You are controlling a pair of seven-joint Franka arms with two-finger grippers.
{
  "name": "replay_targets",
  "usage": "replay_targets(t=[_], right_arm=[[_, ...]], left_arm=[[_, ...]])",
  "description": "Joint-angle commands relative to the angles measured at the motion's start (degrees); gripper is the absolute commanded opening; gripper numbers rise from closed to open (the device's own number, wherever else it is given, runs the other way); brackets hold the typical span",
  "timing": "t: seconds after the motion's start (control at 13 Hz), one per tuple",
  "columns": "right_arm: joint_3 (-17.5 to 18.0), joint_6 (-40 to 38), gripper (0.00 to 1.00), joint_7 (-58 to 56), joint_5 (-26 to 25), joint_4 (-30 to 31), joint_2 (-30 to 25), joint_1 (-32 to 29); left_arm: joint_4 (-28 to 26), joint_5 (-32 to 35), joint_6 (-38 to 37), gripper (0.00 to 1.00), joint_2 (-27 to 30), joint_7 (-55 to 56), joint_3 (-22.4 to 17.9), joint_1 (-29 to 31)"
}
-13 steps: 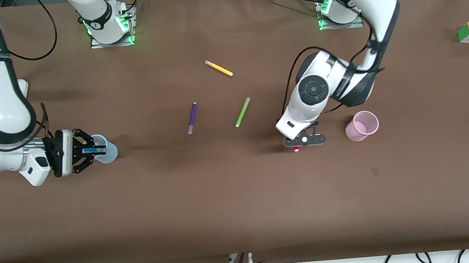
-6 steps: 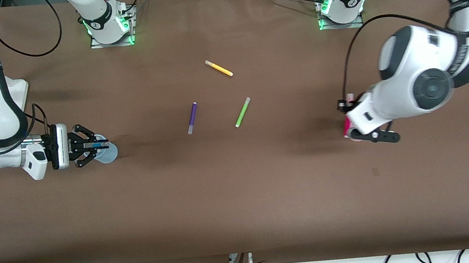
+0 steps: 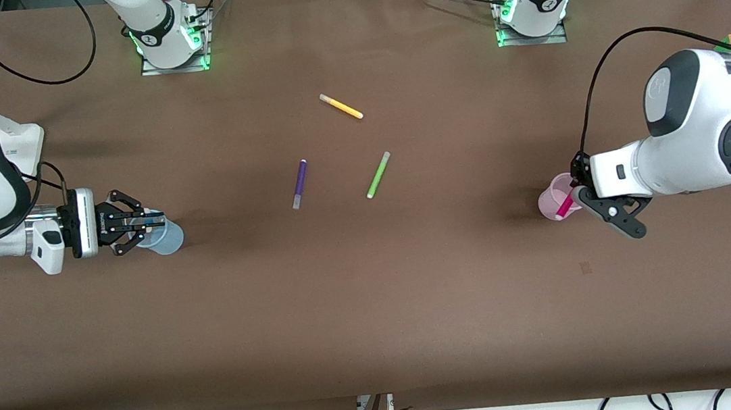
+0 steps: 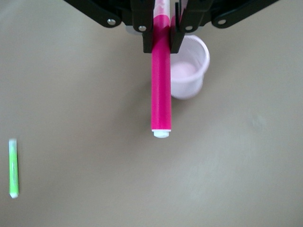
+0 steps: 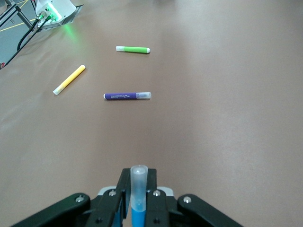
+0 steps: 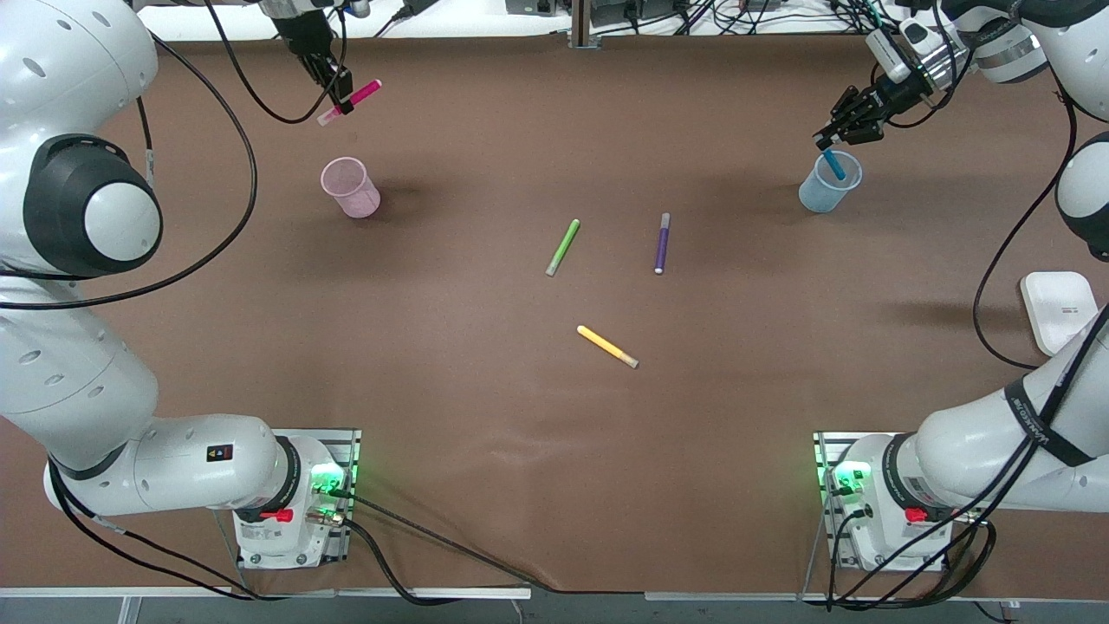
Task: Place pink and blue markers in matching cups
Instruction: 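Drop the blue marker into the blue cup while the left drops pink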
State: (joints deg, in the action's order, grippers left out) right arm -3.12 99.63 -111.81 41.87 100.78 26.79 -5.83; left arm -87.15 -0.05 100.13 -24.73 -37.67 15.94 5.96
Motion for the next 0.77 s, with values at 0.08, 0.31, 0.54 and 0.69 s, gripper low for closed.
replay_targets(t=[0.08,0.31,0.54,0.69], right_arm=[[0.2,-0.7,0.43,-1.3,1.9,1.4,-0.3,-1.4],[0.2,-0.8,1.0,7.7,1.8,0.6,-1.0,-1.9],[0.7,-1.6,1.0,27.4,0.6,-2.3,-2.4,-1.4],[0.8,-2.2,1.0,40.8,-3.1,-5.8,-2.5,0.1]], left_arm=[[-7.3,-1.2,10.1,0.0,1.0,-19.7,0.5,0.6],[-16.1,-9.9,17.2,0.0,4.2,-29.0,0.7,4.7],[-24.2,-25.5,19.6,0.0,5.4,-45.0,0.7,10.5],[-26.6,-28.5,20.0,0.0,5.5,-52.1,0.7,12.8]])
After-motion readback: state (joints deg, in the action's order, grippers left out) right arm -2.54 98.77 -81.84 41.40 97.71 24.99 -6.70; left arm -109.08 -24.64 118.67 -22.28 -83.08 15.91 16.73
